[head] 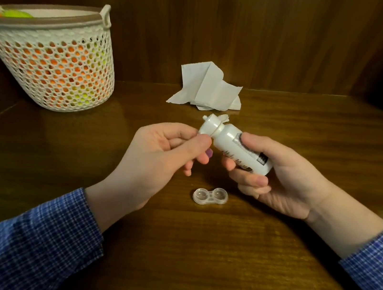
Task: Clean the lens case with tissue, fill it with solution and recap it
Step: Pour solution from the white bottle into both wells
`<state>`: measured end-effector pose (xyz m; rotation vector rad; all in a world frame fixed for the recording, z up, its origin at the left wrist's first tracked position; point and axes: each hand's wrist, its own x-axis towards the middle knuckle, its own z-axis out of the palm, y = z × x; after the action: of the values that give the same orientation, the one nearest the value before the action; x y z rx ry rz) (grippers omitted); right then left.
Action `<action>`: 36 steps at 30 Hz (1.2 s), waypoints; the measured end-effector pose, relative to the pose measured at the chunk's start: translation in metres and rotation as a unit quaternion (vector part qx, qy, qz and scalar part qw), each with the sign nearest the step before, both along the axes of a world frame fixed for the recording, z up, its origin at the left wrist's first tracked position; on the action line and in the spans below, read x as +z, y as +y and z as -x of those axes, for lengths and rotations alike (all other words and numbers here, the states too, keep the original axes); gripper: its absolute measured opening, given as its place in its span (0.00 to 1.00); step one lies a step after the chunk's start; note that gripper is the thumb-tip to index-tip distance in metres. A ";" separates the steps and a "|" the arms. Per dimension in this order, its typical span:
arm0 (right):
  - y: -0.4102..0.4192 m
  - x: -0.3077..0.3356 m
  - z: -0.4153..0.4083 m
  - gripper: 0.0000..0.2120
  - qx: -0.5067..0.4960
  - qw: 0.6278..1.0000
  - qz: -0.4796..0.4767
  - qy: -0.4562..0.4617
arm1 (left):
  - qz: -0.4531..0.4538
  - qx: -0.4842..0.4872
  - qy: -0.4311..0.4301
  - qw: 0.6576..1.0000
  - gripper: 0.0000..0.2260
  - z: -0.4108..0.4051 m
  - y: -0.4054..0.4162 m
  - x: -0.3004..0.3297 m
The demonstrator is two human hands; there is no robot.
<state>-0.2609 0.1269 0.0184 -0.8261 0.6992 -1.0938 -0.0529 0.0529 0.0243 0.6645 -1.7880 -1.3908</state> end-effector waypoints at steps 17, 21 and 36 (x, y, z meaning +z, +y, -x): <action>0.012 0.004 0.000 0.24 -0.166 0.949 -0.134 -0.234 | 0.152 -0.003 -0.130 0.980 0.18 0.000 0.015 -0.014; 0.016 -0.002 0.006 0.24 -0.157 0.951 -0.178 -0.199 | 0.223 -0.061 -0.286 0.930 0.20 -0.016 0.003 -0.019; 0.013 0.002 -0.003 0.16 -0.238 0.960 -0.140 0.041 | 0.281 -0.091 -0.282 0.913 0.07 -0.011 0.002 -0.025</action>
<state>-0.2582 0.1397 0.0206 -0.4686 1.1325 -1.3522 -0.0424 0.0549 -0.0011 0.6247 -2.6198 -0.7413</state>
